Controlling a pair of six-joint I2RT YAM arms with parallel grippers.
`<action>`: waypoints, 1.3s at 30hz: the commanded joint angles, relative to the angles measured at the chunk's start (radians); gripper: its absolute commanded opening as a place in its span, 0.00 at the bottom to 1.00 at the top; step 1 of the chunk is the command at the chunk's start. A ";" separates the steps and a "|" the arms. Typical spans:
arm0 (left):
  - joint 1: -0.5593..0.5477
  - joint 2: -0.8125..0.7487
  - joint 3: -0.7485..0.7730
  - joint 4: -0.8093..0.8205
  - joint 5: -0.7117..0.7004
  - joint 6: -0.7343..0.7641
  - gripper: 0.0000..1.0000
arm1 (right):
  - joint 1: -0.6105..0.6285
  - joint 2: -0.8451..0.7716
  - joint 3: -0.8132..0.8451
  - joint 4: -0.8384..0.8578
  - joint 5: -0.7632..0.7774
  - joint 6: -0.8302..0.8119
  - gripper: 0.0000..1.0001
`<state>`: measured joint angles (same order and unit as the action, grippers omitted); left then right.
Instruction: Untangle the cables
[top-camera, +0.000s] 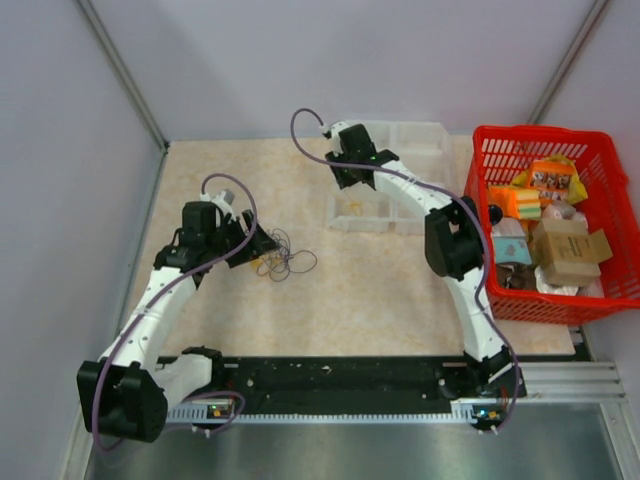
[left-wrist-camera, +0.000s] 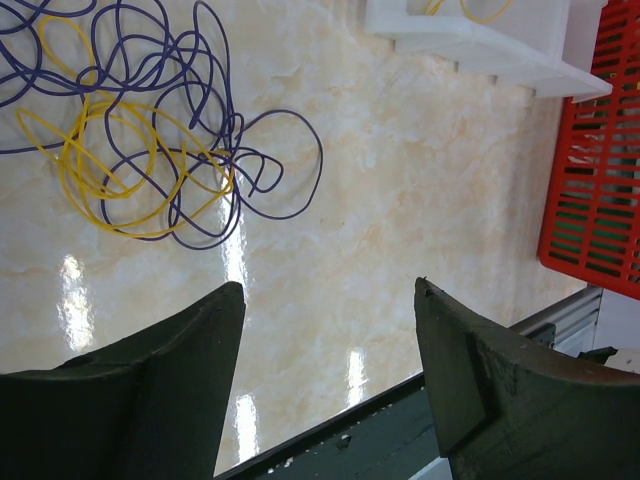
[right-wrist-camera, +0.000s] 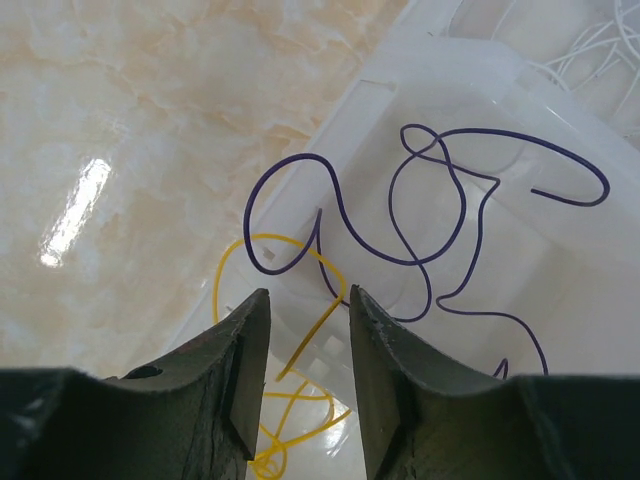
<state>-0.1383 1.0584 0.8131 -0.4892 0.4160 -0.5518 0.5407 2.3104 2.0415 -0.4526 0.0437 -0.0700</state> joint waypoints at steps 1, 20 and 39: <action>-0.003 -0.026 0.003 0.031 0.021 0.007 0.73 | 0.008 0.035 0.066 -0.015 0.007 -0.005 0.32; -0.003 -0.037 -0.014 0.049 0.027 -0.003 0.73 | 0.050 -0.201 -0.104 -0.015 0.009 -0.005 0.00; -0.003 0.099 0.058 -0.064 -0.077 0.027 0.69 | 0.004 -0.352 -0.515 0.111 0.142 0.052 0.00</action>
<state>-0.1383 1.0687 0.7898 -0.4839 0.4160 -0.5613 0.5663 1.9350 1.4975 -0.3912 0.1505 -0.0322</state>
